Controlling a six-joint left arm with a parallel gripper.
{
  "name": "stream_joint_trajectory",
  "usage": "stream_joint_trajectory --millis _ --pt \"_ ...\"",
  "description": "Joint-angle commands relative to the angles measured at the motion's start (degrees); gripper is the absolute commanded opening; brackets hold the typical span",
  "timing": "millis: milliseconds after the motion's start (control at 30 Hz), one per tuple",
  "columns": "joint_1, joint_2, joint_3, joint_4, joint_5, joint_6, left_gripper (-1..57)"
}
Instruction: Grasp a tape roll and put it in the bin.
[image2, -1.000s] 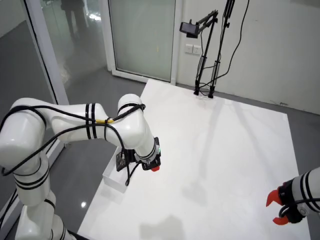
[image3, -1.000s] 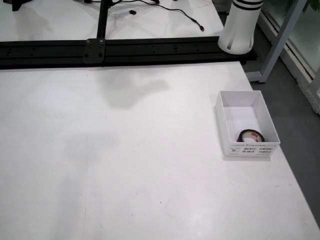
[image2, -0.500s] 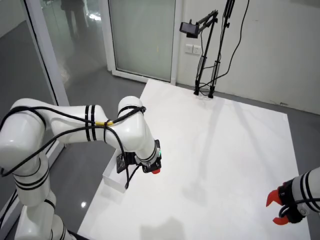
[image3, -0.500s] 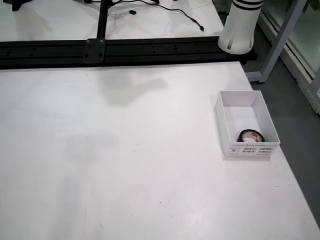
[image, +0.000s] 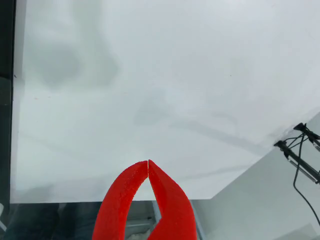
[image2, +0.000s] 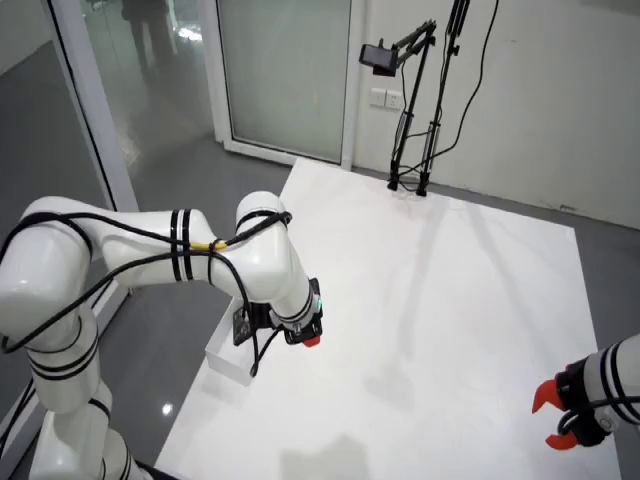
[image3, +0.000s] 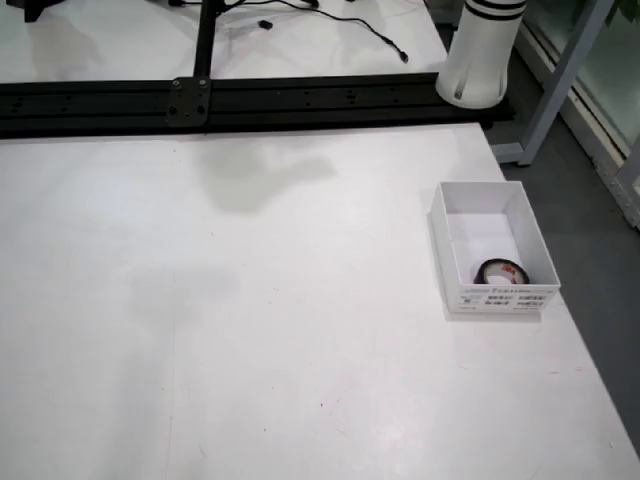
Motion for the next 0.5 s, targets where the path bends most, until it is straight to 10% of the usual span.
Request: stream_joint_trajectory --millis 33,500 --pt "0.88 0.03 0.0 0.0 0.0 0.0 -0.3" --pt "0.17 0.03 0.0 0.0 0.0 0.0 -0.3"
